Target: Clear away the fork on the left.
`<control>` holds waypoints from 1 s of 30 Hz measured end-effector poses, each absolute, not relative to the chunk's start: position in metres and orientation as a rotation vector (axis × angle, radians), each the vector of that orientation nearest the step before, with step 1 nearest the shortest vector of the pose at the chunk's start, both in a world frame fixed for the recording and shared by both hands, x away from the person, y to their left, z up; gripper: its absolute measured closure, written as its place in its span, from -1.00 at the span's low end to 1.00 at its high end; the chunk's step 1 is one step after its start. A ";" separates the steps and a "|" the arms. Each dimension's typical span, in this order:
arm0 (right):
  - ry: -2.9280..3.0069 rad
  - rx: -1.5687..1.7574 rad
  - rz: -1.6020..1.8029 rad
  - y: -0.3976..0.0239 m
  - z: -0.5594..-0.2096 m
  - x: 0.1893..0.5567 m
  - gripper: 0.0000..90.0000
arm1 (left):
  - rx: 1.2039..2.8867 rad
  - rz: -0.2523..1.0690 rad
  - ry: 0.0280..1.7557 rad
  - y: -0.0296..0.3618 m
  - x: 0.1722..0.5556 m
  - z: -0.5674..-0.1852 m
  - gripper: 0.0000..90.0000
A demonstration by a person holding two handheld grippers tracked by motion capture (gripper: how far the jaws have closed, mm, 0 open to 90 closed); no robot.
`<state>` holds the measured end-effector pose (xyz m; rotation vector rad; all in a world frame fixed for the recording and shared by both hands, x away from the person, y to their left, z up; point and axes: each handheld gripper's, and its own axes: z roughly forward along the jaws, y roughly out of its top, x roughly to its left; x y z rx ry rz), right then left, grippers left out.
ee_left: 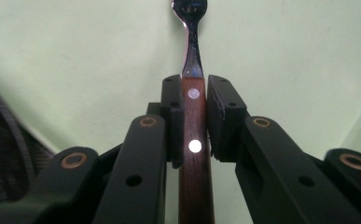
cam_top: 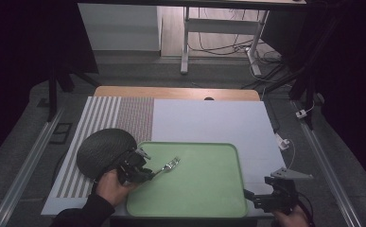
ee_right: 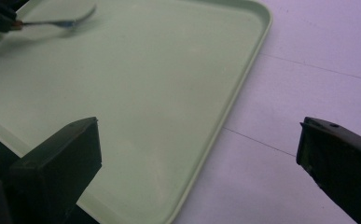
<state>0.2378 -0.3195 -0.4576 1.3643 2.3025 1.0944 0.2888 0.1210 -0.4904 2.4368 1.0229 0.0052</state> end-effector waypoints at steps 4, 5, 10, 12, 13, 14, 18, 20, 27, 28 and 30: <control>2.304 1.363 1.091 -0.319 -0.458 0.238 -1.00 | 2.493 -0.031 1.022 0.114 0.289 -0.499 0.71; 2.302 1.363 1.095 -0.319 -0.458 0.238 -1.00 | 2.505 -0.046 1.026 0.113 0.289 -0.502 0.71; 2.303 1.362 1.094 -0.319 -0.458 0.238 -1.00 | 2.469 -0.040 1.010 0.113 0.291 -0.499 0.54; 2.306 1.362 1.095 -0.319 -0.458 0.238 -1.00 | 2.421 -0.023 0.983 0.111 0.292 -0.491 0.44; 2.306 1.364 1.094 -0.319 -0.458 0.238 -1.00 | 2.415 -0.024 0.968 0.110 0.293 -0.488 0.46; 2.308 1.360 1.092 -0.319 -0.458 0.238 -1.00 | 2.414 -0.024 0.954 0.108 0.294 -0.486 0.55; 2.311 1.358 1.086 -0.318 -0.458 0.238 -1.00 | 2.430 -0.070 0.910 0.095 0.299 -0.487 0.93; 2.310 1.361 1.085 -0.318 -0.458 0.238 -1.00 | 2.445 -0.090 0.890 0.089 0.302 -0.492 0.98; 2.310 1.362 1.085 -0.319 -0.458 0.238 -0.96 | 2.527 -0.067 0.873 0.076 0.307 -0.506 0.98; 2.309 1.361 1.086 -0.319 -0.458 0.238 -0.96 | 2.540 -0.058 0.877 0.076 0.307 -0.508 0.98; 2.309 1.360 1.087 -0.319 -0.458 0.238 -0.96 | 2.527 -0.066 0.890 0.078 0.309 -0.509 0.99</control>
